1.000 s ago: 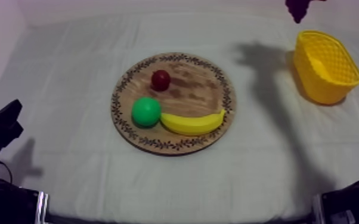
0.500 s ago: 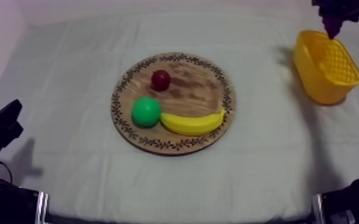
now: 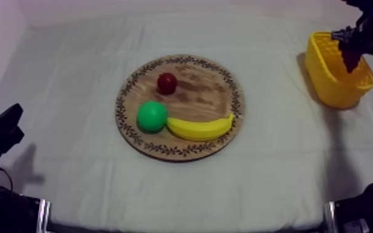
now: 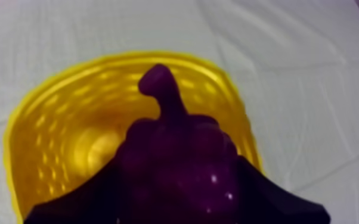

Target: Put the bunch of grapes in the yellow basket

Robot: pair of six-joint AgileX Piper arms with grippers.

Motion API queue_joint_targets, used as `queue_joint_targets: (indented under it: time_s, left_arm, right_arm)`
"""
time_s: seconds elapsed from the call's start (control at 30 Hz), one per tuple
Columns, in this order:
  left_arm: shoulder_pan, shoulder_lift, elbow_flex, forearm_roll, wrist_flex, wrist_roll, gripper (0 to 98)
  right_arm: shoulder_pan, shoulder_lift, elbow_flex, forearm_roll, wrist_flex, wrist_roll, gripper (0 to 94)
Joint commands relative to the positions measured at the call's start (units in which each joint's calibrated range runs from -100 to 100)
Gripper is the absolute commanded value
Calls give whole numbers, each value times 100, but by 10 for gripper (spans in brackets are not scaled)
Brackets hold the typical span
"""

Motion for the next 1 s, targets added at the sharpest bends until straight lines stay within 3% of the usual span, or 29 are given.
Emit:
queue_joint_targets:
  time_s: [0.0, 0.17, 0.33, 0.73, 0.97]
  left_arm:
    - [-2, 0, -2, 1, 0, -1, 1]
    - [-2, 0, -2, 1, 0, -1, 1]
    - [-2, 0, -2, 1, 0, -1, 1]
    - [-2, 0, -2, 1, 0, -1, 1]
    - [-2, 0, -2, 1, 0, -1, 1]
  right_arm:
    - [7, 58, 73, -16, -61, 9, 428]
    - [16, 172, 178, -47, -317, -30, 552]
    - [26, 218, 156, -132, -497, -66, 608]
    - [128, -528, 279, -137, -776, -140, 616]
    - [181, -1402, 817, -3, -1002, -328, 593]
